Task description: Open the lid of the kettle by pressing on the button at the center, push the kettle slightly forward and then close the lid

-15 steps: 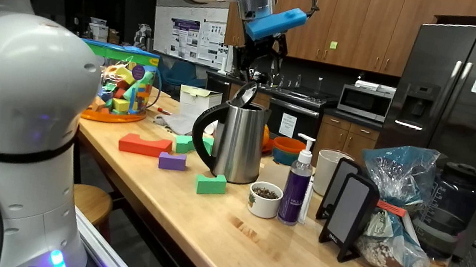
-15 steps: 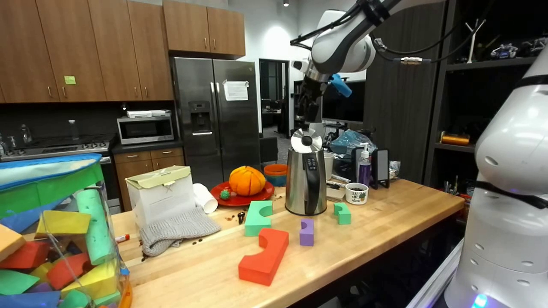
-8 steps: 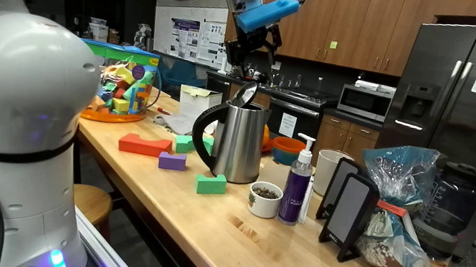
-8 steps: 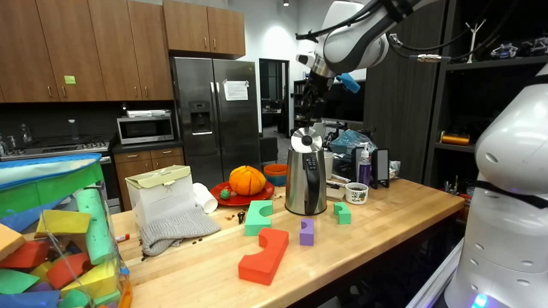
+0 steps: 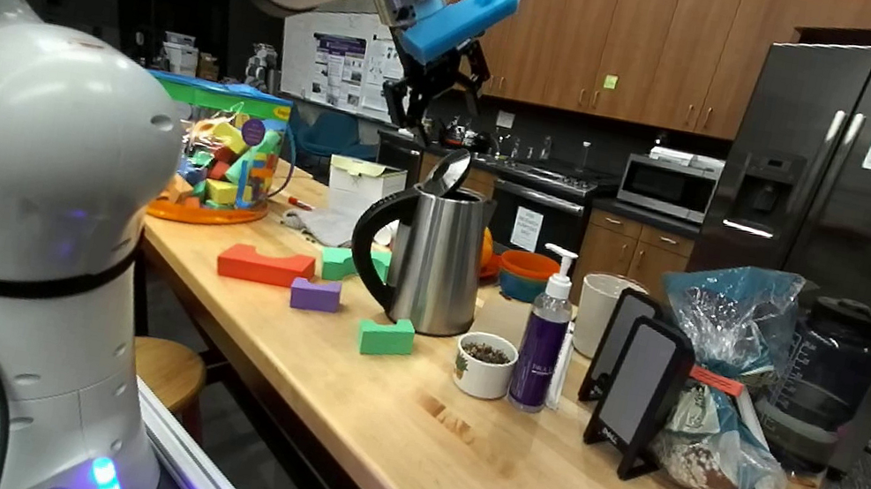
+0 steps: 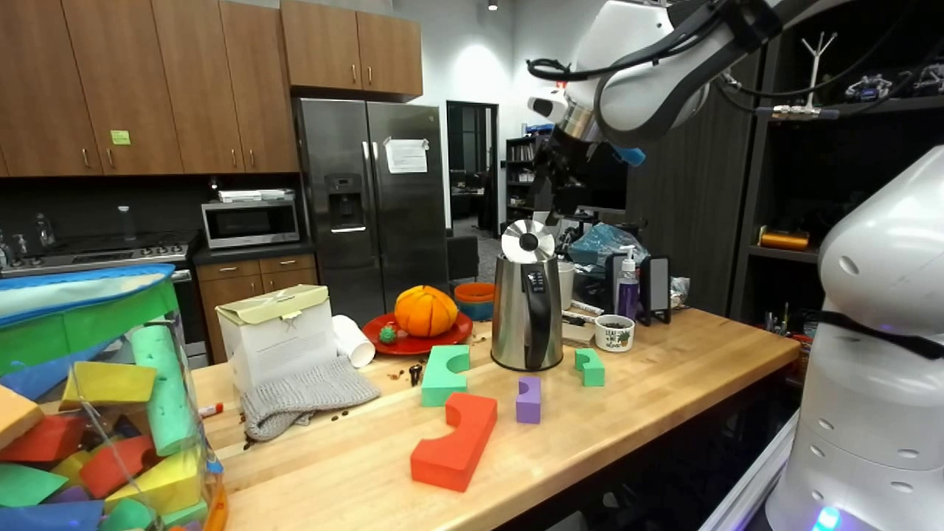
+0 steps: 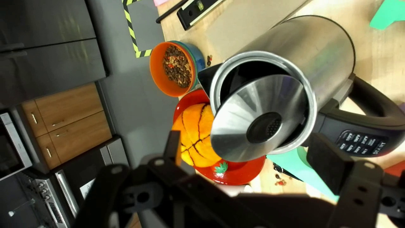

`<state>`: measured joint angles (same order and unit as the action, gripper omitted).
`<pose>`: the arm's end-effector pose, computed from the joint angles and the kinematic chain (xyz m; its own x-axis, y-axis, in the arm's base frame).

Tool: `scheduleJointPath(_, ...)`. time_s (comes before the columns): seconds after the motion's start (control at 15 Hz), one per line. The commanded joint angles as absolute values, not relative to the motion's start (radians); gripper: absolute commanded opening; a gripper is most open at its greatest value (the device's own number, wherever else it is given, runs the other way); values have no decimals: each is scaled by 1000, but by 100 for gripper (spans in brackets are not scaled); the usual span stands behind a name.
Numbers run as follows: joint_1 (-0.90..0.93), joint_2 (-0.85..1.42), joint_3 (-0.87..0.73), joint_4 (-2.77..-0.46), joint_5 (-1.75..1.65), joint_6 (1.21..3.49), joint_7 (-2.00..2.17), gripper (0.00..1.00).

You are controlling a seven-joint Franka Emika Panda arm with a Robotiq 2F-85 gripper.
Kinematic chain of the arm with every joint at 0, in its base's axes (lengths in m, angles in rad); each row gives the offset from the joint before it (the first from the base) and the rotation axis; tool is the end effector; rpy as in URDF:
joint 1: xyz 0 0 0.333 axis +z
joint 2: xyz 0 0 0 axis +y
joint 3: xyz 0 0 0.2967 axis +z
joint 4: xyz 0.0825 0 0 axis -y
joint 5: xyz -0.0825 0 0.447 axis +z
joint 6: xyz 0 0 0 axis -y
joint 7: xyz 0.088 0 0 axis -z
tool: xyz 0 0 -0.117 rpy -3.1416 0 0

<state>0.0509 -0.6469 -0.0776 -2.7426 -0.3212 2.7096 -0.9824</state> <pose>0.4539 0.0007 0.4203 0.3197 0.9406 0.1140 0.7457 -0.3240 0.5822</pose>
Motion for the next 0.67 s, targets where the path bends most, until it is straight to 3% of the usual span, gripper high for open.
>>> scheduleJointPath(0.0,31,-748,-67,-2846,-382,2764,-980,100)
scheduleJointPath(0.6,22,-698,-43,-2787,-442,2829,-977,100)
